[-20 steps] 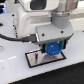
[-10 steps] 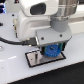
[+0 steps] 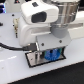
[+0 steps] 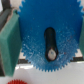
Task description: Insert the blue gear onto the right peg, followed by the red gear
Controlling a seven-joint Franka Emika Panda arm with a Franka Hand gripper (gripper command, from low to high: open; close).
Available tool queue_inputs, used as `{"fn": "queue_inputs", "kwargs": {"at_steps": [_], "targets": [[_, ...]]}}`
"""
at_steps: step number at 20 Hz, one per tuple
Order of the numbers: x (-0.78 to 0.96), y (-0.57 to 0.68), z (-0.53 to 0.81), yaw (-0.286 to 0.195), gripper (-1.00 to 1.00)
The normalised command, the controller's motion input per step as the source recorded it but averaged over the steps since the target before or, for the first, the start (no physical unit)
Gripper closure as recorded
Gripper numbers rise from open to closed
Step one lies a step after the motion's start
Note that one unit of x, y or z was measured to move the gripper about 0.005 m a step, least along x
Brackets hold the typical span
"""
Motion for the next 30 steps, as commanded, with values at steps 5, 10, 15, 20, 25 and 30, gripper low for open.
{"fn": "queue_inputs", "kwargs": {"at_steps": [5, 10, 15, 20, 25, 30], "targets": [[-0.13, 0.12, 0.48, 0.0, -1.0], [-0.3, 0.07, 0.39, 0.0, -1.0], [-0.54, 0.24, 0.11, 0.0, -1.0], [-0.56, 0.31, -0.04, 0.0, -1.0], [-0.45, 0.32, -0.12, 0.0, -1.0], [-0.37, 0.12, -0.3, 0.0, -1.0]]}}
